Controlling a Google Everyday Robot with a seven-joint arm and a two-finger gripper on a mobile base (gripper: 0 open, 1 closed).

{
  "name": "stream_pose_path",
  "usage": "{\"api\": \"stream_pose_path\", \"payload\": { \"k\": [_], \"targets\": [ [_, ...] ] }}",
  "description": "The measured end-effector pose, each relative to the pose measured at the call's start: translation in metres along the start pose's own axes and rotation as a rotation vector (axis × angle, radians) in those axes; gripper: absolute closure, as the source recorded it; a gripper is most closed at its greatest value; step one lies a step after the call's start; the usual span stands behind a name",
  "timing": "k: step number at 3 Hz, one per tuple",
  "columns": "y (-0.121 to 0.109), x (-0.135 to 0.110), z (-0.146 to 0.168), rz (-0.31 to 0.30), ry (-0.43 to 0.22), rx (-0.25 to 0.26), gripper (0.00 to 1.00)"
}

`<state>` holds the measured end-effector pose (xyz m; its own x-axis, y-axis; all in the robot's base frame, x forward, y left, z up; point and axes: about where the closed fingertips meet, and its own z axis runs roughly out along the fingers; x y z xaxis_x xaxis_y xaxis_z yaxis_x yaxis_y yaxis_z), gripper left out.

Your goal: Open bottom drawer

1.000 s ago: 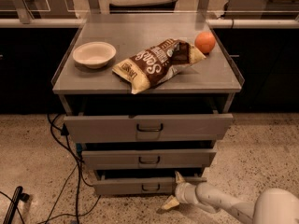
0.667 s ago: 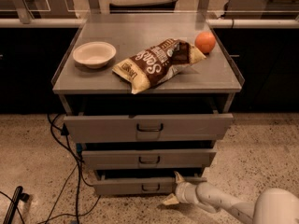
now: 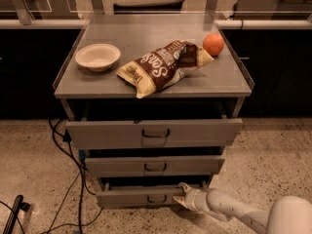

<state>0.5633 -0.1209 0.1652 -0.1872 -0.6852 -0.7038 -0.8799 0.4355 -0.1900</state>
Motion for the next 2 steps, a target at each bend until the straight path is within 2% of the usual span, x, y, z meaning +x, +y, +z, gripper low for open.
{"api": "stream_pose_path", "payload": {
  "k": [1, 2],
  "targets": [
    [-0.0029, -0.0053, -0.0069, 0.000, 0.000, 0.000, 0.87],
    [-0.0066, -0.0084, -0.0133, 0.000, 0.000, 0.000, 1.00]
  ]
}}
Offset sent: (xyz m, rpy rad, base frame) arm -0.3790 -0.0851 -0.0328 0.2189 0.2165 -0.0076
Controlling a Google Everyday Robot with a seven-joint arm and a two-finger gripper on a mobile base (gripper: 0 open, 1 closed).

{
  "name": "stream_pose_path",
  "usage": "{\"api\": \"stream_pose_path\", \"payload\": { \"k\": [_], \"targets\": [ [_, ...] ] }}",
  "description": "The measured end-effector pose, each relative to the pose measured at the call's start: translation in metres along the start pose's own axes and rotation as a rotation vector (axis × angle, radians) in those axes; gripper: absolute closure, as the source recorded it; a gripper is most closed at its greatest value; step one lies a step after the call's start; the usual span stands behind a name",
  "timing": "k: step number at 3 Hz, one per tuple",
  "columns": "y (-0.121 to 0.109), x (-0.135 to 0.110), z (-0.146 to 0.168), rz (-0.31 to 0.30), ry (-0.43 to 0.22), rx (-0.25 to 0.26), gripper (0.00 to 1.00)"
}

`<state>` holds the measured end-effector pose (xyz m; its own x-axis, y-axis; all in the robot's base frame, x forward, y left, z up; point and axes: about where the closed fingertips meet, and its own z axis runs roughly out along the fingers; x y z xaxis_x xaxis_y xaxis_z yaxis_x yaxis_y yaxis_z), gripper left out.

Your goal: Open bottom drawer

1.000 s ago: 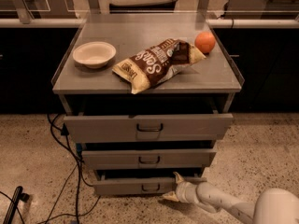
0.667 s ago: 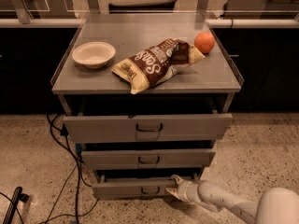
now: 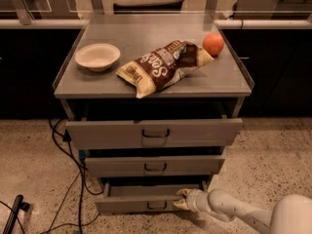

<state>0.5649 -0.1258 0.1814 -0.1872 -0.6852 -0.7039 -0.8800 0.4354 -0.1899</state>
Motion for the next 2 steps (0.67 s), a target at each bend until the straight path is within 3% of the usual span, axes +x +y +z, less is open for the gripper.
{"api": "stream_pose_path", "payload": {
  "k": [1, 2],
  "targets": [
    [0.0142, 0.0053, -0.0088, 0.008, -0.004, -0.004, 1.00],
    [0.0144, 0.0042, -0.0109, 0.008, -0.004, -0.004, 0.82]
  ]
}}
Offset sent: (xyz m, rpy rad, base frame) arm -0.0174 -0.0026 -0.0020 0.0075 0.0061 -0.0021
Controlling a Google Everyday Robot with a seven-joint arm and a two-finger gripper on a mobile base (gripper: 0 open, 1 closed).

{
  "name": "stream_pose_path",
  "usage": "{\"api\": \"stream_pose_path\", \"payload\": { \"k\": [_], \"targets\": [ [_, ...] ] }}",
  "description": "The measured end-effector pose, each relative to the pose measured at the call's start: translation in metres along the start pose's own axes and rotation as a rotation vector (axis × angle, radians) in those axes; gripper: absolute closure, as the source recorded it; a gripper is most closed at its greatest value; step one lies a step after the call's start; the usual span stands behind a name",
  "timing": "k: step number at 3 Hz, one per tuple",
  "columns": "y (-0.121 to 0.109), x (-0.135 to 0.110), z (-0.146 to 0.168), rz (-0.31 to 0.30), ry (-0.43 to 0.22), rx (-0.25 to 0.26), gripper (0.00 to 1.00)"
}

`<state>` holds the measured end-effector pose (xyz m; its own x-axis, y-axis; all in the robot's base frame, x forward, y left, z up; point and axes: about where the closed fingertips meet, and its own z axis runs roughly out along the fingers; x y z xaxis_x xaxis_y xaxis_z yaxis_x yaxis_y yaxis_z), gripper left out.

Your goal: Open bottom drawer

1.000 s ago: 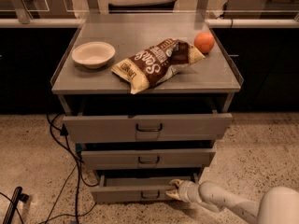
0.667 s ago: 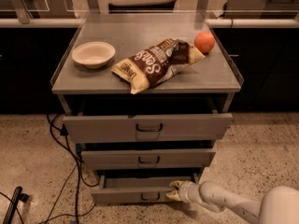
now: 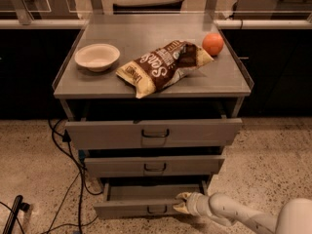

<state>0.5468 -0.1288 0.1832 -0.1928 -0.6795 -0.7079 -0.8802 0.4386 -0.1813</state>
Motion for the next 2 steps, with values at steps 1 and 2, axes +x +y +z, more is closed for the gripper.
{"api": "stream_pose_path", "payload": {
  "k": [1, 2],
  "targets": [
    [0.0001, 0.0000, 0.0001, 0.000, 0.000, 0.000, 0.57],
    [0.0001, 0.0000, 0.0001, 0.000, 0.000, 0.000, 0.35]
  ]
}}
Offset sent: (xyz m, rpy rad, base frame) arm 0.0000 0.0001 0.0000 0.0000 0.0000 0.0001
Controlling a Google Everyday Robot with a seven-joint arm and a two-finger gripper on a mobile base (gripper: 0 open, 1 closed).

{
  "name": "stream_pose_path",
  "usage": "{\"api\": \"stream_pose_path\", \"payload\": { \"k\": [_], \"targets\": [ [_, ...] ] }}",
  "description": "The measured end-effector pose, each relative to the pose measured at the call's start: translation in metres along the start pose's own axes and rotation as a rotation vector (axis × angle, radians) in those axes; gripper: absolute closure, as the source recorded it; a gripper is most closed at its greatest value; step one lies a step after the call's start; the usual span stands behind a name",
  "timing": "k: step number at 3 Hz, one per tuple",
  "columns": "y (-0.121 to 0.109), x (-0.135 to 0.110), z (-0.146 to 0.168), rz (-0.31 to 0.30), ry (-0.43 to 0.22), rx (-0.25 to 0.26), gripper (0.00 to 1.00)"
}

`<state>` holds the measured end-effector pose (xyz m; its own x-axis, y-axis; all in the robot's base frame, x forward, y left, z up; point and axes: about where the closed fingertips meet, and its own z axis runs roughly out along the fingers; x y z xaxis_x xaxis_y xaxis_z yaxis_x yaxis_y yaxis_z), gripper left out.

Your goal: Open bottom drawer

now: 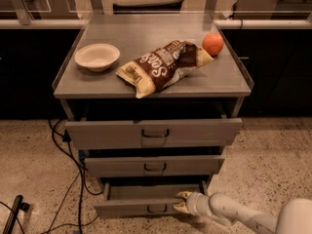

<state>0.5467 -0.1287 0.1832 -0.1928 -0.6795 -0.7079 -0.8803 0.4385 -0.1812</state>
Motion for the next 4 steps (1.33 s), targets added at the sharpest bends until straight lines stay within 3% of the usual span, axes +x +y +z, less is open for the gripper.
{"api": "stream_pose_path", "payload": {
  "k": [1, 2, 3, 4],
  "targets": [
    [0.0001, 0.0000, 0.0001, 0.000, 0.000, 0.000, 0.10],
    [0.0001, 0.0000, 0.0001, 0.000, 0.000, 0.000, 0.00],
    [0.0001, -0.0001, 0.0001, 0.000, 0.000, 0.000, 0.02],
    [0.0002, 0.0000, 0.0000, 0.000, 0.000, 0.000, 0.26]
  ]
}}
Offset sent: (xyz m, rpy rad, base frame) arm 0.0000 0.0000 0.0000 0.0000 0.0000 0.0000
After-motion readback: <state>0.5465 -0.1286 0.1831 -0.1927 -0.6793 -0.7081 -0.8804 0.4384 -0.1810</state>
